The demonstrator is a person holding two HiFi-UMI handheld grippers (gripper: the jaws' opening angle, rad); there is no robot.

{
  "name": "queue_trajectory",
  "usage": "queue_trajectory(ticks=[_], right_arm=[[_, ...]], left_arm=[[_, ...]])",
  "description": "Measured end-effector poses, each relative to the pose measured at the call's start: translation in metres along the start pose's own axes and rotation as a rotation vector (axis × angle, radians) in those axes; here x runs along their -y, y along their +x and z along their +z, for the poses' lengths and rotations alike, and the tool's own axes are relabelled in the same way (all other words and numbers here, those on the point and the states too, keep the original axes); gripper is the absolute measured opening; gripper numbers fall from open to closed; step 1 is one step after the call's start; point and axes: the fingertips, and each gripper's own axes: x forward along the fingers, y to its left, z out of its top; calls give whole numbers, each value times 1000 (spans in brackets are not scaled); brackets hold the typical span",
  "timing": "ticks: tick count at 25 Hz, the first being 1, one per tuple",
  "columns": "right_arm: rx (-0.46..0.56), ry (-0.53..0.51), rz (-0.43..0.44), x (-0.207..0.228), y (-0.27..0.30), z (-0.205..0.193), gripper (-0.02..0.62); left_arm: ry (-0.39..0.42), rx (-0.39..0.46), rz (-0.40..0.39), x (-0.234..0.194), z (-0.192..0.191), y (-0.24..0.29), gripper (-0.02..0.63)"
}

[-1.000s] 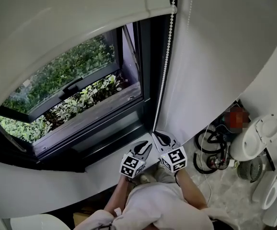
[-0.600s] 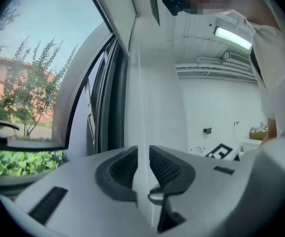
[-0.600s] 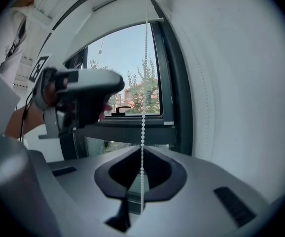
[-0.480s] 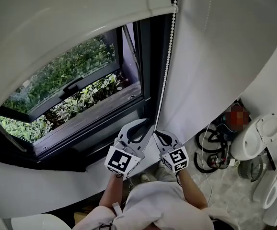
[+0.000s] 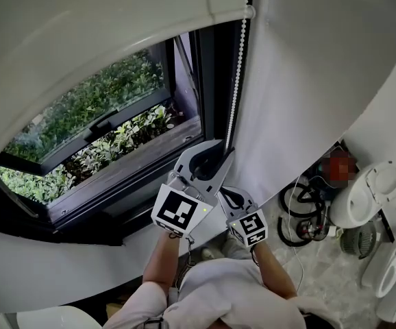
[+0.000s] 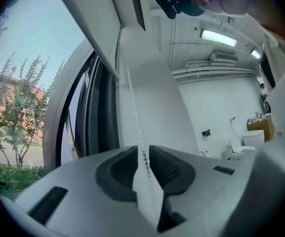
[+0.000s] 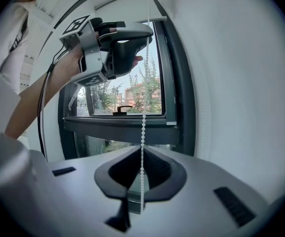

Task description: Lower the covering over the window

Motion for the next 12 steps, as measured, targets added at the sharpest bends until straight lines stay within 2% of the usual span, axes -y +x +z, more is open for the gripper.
queue_trajectory(ticks=[1, 2, 3, 6, 12], right_arm=[[-1, 0, 0, 0, 0, 0, 9], [-2, 0, 0, -1, 1, 0, 9], [-3, -2, 1, -1, 1, 1, 9], [-24, -14, 3, -2, 4, -2, 9], [-111, -8, 13, -4, 10, -30, 9]], left_arm=[[2, 2, 1, 0, 1, 2, 73], [-4, 4, 6, 1, 1, 3, 30], [-16, 10, 12, 1, 0, 3, 20], [-36, 28, 24, 0, -4, 0, 15], [-59, -26, 35, 5, -33, -2, 14]])
